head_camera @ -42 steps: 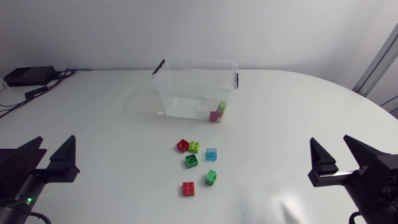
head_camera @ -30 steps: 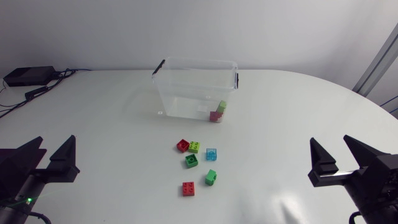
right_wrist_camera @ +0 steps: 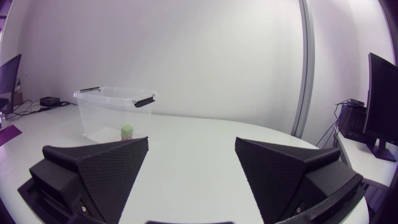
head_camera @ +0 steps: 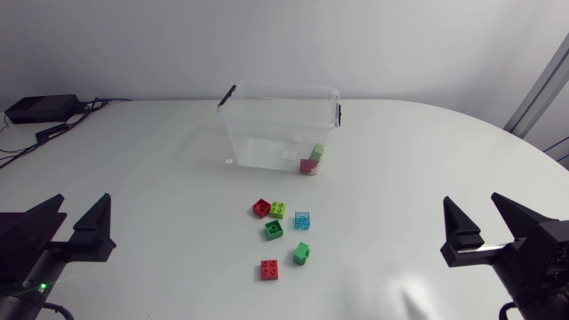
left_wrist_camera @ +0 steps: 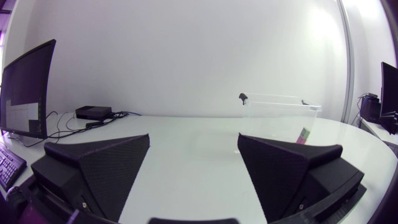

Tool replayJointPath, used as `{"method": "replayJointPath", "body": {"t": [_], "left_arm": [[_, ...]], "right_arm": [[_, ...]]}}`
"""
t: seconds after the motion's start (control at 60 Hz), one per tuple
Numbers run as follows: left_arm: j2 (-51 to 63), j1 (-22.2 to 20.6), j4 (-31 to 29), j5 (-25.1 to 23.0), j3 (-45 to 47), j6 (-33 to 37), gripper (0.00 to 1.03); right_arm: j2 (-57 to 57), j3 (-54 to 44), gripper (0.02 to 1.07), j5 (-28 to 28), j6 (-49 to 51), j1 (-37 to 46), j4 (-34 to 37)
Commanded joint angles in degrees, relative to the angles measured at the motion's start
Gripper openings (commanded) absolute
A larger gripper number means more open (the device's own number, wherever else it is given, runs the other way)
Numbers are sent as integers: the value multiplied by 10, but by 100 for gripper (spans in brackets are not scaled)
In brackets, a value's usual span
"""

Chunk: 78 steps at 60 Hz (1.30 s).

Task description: Place the duplo bricks in the container

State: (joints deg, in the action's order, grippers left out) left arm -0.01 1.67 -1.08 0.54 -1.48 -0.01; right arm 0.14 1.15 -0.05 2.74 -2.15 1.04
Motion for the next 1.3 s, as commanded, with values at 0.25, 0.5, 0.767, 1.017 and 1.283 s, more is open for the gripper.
{"method": "replayJointPath", "body": {"t": [0.25, 0.5, 0.767, 1.017, 1.283], "left_arm": [[160, -33, -12, 2, -150, -6, 99], [319, -104, -36, 3, -266, -5, 99], [556, -125, -111, 0, -404, 41, 94], [772, -93, -166, -110, -521, 70, 93], [913, -128, -212, -119, -608, 259, 86]], "right_arm": [[89, 93, 103, -2, -14, -18, 11], [258, 211, 103, -2, -21, -65, 52], [404, 288, 103, -19, -47, -112, 104], [486, 311, 103, -64, -63, -112, 110], [591, 351, 103, -126, -64, -112, 140]]}}
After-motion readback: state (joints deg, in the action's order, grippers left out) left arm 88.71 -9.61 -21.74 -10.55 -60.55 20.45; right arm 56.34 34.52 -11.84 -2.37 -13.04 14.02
